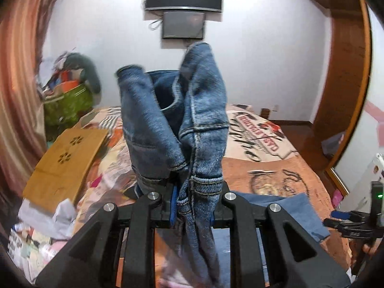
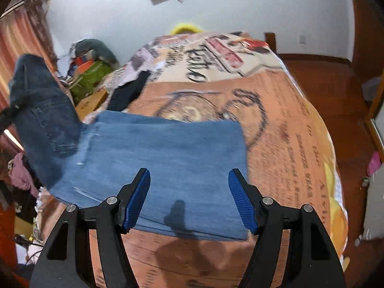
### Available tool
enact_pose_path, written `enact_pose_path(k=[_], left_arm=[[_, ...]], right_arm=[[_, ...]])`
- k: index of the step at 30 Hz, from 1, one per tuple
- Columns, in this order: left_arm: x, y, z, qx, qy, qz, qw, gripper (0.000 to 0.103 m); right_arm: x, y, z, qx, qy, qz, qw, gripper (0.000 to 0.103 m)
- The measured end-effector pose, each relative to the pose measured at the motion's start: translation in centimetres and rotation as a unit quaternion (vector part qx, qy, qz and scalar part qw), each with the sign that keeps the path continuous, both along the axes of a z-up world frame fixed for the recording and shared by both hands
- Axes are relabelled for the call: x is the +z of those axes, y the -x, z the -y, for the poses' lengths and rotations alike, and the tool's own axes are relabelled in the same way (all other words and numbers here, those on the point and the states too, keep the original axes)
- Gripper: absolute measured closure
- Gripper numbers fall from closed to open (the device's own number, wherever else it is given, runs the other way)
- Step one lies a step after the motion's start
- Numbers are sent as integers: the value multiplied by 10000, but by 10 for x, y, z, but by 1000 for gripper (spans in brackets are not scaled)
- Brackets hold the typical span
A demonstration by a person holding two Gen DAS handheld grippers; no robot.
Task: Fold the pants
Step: 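Fold the waistband with the left tool over onto the folded legs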
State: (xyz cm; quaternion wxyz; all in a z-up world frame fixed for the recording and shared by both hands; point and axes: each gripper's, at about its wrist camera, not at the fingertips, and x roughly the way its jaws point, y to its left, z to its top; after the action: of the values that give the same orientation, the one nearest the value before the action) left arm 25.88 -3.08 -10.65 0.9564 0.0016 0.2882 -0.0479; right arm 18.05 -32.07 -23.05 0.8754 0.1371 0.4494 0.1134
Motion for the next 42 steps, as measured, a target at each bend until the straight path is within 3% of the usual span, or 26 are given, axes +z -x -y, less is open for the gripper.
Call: enact_pose_path(k=[4, 6, 8, 22, 26, 30, 37, 42], left_arm=[[1, -5, 35, -318, -109, -22, 9994, 85], [1, -5, 49, -447, -139, -48, 9989, 85], [2, -7, 63, -596, -173, -85, 9980, 85], [-8, -17, 171, -1757, -180, -418, 9834, 86], [-28, -17, 201, -2105, -257, -694, 9748, 86], [-63, -12, 231, -2409, -573, -1133, 9622, 86], [-118, -6, 253, -2594, -913, -1813, 9442, 86], [-148, 3, 260, -2565, -1369, -2160, 9321, 83]], right_arm=[[-30, -3, 3, 55, -116, -380, 9992, 38], [-38, 1, -3, 134, -9, -356, 9993, 37], [-37, 2, -9, 211, 112, -260, 9994, 37], [-42, 4, 0, 325, -381, -178, 9986, 37], [-41, 6, 2, 328, -465, -163, 9982, 37], [-35, 15, 9, 136, -533, -33, 9985, 39], [-26, 51, 42, -327, -400, -28, 9987, 39], [-22, 70, 62, -578, -340, -38, 9977, 39]])
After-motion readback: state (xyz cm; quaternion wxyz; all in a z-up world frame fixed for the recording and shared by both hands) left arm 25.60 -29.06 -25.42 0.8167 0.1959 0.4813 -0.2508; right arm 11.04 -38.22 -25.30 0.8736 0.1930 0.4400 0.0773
